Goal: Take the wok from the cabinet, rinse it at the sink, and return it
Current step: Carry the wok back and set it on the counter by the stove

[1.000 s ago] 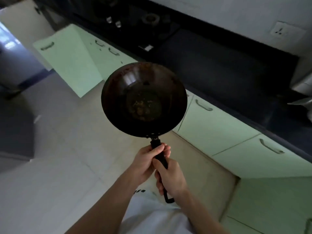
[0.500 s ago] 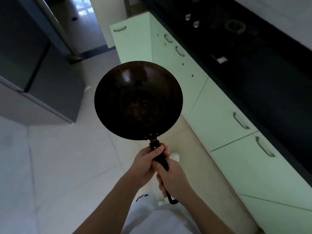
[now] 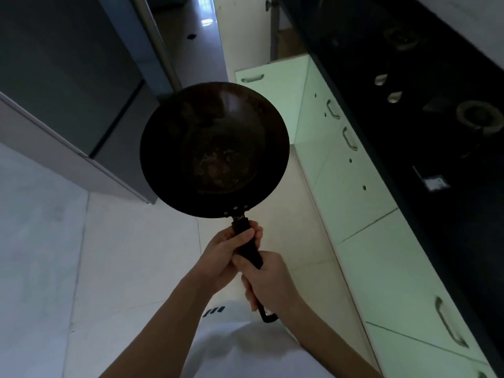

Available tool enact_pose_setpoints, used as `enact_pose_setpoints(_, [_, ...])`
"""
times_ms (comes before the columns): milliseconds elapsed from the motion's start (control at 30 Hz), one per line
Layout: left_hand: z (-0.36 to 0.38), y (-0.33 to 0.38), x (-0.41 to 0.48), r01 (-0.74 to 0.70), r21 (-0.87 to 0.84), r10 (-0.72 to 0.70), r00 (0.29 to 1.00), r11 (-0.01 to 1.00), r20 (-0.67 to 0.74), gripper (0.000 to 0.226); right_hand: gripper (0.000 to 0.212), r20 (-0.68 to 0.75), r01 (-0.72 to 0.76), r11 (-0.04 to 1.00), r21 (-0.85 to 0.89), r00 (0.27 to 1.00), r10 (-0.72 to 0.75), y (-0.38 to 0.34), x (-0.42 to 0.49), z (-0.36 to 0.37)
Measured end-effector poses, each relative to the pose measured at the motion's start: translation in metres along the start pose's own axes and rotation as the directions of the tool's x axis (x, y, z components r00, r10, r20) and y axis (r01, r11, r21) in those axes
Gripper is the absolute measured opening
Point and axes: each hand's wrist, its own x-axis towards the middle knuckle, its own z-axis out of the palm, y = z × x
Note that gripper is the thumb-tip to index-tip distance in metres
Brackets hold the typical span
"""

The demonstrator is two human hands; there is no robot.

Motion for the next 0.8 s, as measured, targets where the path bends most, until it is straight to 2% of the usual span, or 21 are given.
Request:
enact_pose_setpoints(100, [0.001, 0.027, 0.02, -0.038, -0.028, 0.037, 0.999, 0.999, -0.035, 0.025, 0.036, 0.093, -0.062, 0.998, -0.004, 0.994, 0.062, -0.022, 0.032, -0.004])
enact_pose_setpoints(200, [-0.006, 0.049, 0.037, -0.073, -0.049, 0.07, 0.995, 0.996, -0.064, 0.024, 0.034, 0.133, -0.054, 0.999, 0.002, 0.99, 0.053, -0.041, 0.059, 0.001])
enact_pose_setpoints(333, [-0.022, 0.076, 0.061, -0.118, -0.078, 0.11, 0.989, 0.99, -0.102, 0.022, 0.037, 0.076, -0.004, 1.0, -0.014, 0.997, 0.005, -0.054, 0.099, 0.019])
enact_pose_setpoints(500, [-0.054, 0.118, 0.103, -0.174, 0.006, 0.174, 0.977, 0.985, -0.124, 0.029, 0.035, 0.049, -0.026, 0.999, -0.048, 0.998, 0.028, -0.068, 0.163, 0.047])
enact_pose_setpoints(600, [-0.076, 0.157, 0.134, -0.201, 0.045, 0.205, 0.974, 0.978, -0.098, 0.037, 0.031, 0.031, -0.011, 0.996, -0.092, 0.999, 0.014, -0.085, 0.212, 0.065])
enact_pose_setpoints(800, [-0.126, 0.258, 0.195, -0.21, 0.124, 0.22, 0.973, 0.97, -0.075, 0.036, 0.027, -0.005, 0.005, 0.993, -0.12, 1.0, -0.006, -0.136, 0.31, 0.116])
